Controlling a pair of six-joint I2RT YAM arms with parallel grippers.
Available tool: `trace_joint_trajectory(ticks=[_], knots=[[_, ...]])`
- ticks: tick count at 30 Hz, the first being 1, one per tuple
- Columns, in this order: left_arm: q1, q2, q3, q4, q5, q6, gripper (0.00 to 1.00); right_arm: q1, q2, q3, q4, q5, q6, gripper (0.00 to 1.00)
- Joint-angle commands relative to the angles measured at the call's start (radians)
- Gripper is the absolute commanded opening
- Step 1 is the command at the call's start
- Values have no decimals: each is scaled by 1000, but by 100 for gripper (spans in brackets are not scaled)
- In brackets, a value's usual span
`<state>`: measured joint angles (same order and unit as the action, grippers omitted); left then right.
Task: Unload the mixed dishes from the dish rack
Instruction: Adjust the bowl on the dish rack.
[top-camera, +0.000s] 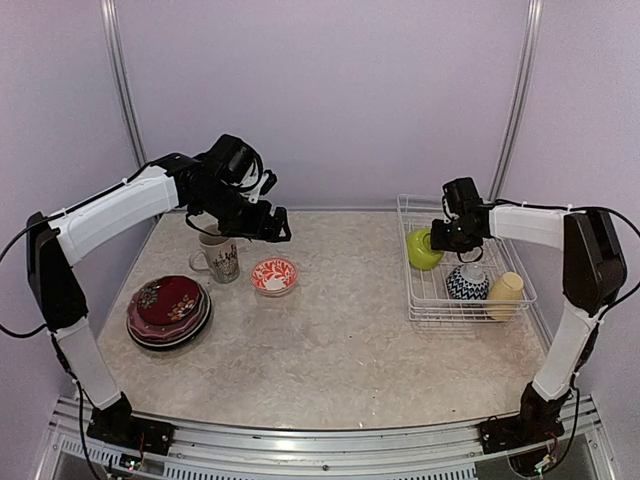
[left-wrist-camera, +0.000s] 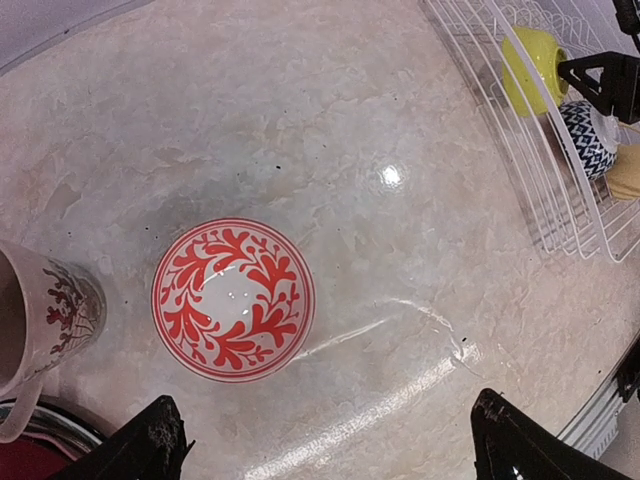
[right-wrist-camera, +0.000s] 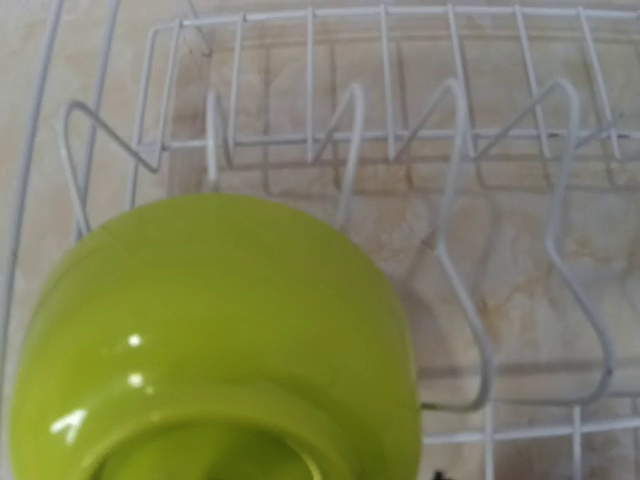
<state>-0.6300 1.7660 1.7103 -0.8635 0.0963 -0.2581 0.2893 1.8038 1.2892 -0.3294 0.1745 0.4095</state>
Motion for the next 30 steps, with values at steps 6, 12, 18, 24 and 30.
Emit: trace_joint_trajectory(ticks=[6, 12, 18, 24, 30], knots=[[-7, -4, -14, 14, -6, 16, 96, -10, 45, -4, -96, 26, -17, 42], [-7, 0, -14, 15, -5, 16, 96, -7, -23, -107, -69, -11, -9, 41], [-8, 6, -14, 14, -6, 15, 96, -7, -44, -151, -96, 52, -4, 42], [-12, 8, -14, 13, -13, 17, 96, -7, -86, -182, -122, 95, 5, 42], [-23, 3, -11, 13, -13, 18, 96, -8, -105, -190, -142, 147, 13, 44]])
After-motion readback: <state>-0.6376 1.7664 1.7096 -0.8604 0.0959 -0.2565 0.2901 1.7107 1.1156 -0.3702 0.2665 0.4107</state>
